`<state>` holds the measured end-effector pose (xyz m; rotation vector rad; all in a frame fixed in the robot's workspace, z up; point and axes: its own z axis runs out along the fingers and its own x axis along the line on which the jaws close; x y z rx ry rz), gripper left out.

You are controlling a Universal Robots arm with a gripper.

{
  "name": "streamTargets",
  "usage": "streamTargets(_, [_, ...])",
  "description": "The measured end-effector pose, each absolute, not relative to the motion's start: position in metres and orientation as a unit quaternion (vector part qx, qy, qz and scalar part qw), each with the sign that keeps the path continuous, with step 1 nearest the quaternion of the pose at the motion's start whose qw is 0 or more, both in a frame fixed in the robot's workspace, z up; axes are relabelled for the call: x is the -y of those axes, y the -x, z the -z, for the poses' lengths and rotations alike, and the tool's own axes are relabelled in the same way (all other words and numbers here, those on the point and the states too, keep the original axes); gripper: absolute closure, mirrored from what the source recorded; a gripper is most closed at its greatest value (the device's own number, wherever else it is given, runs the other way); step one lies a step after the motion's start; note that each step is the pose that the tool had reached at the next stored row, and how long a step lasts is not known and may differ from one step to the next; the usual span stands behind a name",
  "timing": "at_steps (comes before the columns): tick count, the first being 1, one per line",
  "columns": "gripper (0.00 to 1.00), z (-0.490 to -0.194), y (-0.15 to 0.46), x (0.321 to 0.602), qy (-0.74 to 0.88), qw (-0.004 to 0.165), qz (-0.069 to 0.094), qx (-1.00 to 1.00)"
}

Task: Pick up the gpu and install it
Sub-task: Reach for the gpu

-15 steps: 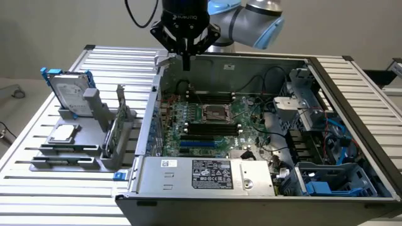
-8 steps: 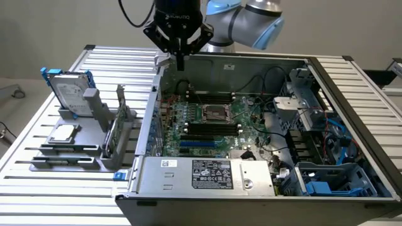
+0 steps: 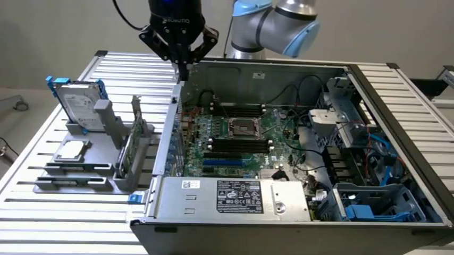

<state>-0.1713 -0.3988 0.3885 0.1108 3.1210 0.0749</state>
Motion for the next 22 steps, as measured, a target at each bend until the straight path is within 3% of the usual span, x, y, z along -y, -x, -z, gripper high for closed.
streamTargets(22, [0.89,-0.364,0.271,0.399,-0.035,0.008,-0.022,-0.999])
